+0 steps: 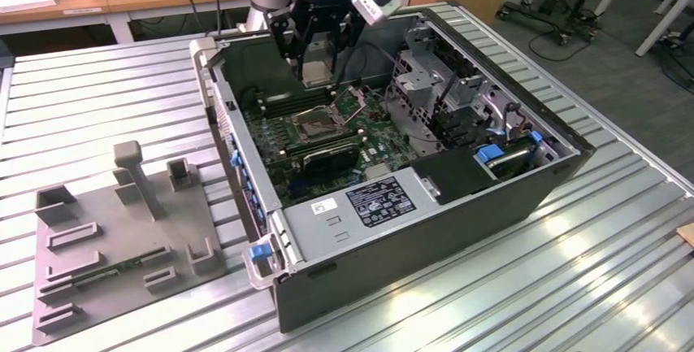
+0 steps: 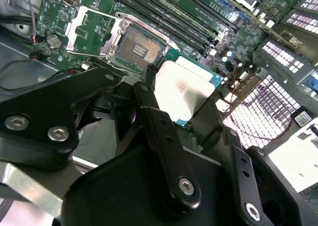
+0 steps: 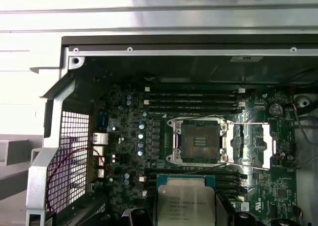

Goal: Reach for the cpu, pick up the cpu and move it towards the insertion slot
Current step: 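Pick up the cpu and move it towards the insertion slot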

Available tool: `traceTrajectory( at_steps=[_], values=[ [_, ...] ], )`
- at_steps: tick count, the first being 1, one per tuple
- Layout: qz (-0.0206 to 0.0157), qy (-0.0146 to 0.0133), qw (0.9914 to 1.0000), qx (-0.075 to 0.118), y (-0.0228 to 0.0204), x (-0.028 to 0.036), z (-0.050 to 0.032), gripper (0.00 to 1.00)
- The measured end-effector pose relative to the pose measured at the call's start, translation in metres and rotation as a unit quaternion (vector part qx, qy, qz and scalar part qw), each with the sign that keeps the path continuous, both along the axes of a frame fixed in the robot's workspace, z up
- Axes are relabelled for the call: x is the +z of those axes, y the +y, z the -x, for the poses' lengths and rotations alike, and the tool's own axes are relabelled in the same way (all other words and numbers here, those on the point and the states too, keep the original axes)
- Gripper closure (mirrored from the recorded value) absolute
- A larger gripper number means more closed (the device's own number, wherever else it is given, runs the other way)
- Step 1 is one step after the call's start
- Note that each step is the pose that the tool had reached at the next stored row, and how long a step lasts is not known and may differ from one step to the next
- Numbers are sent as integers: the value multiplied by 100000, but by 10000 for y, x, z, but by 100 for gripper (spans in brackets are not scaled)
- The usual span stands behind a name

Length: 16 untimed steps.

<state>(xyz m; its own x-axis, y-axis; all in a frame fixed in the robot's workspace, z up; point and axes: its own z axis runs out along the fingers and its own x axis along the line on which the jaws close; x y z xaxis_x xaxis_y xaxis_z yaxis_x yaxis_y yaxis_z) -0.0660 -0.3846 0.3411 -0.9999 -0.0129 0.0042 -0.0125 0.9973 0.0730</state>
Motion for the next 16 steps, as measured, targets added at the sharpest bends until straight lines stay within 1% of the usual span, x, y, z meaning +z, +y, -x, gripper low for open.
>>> traceTrajectory(
  at_steps=[4,7,10,14,16],
  values=[
    [16,11,100000,-4,11,-11,-7,46],
    [15,7,100000,-2,35,-22,-33,46],
    [11,5,100000,-8,81,-31,-61,46],
    [13,7,100000,5,159,-43,-95,46],
    [8,6,100000,3,190,-52,-115,46]
  ],
)
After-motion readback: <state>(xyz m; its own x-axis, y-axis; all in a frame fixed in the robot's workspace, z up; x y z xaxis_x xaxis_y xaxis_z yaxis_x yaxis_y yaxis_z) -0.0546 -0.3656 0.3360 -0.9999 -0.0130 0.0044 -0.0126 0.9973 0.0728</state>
